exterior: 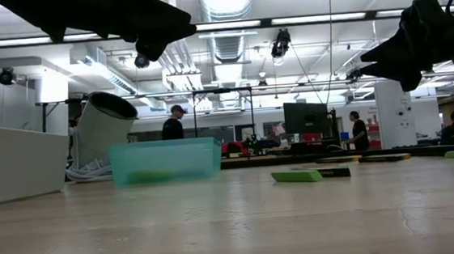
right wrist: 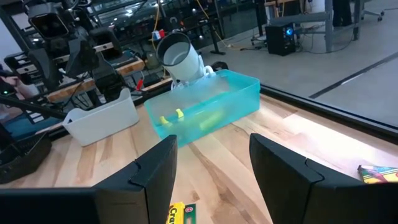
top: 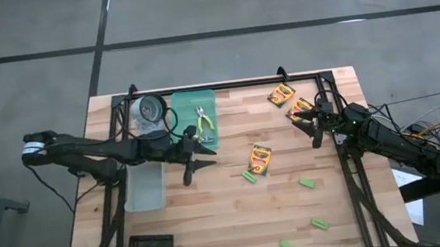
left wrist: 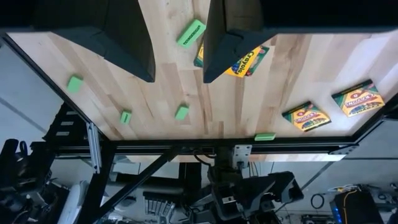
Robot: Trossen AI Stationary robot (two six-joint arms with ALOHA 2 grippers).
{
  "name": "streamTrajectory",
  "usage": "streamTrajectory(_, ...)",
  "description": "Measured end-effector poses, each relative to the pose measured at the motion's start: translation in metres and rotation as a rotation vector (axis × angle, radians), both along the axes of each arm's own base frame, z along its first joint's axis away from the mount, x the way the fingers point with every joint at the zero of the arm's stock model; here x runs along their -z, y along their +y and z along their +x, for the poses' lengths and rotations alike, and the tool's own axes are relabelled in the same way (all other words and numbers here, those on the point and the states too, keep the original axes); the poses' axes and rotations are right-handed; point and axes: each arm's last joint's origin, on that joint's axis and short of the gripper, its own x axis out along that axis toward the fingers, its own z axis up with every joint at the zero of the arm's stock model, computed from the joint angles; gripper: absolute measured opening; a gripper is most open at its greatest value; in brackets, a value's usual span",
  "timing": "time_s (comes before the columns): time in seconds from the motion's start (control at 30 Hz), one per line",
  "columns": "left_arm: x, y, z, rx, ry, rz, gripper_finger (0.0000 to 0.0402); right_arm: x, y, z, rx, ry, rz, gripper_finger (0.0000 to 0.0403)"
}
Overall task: Pick & Place School Supplies
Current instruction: Put the green eraser into the black bin
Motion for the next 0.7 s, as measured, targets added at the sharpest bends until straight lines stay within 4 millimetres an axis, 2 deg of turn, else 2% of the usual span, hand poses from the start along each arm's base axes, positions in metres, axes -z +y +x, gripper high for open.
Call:
streamTrajectory(0.23, 0.0, 0.0, 0.0, -0.001, 0.002, -0.007, 0.014, -0.001, -0.001, 0.0, 0.038, -0.026, 0.031, 0.0196)
streamTrajectory(0.37, 0.0, 0.0, 0.0, -0.002, 0.002, -0.008, 0.014, -0.006, -0.002, 0.0, 0.06, -0.112, 0.129, 0.0196)
streamTrajectory(0.57, 0.0, 0.0, 0.0, -0.002, 0.003, -0.011, 0.014, -0.02, -0.001, 0.0, 0.046, -0.144, -0.005, 0.0192)
streamTrajectory(0.7, 0.0, 0.0, 0.0, -0.002, 0.003, -0.011, 0.014, -0.046, -0.001, 0.0, 0.039, -0.16, -0.099, 0.0185)
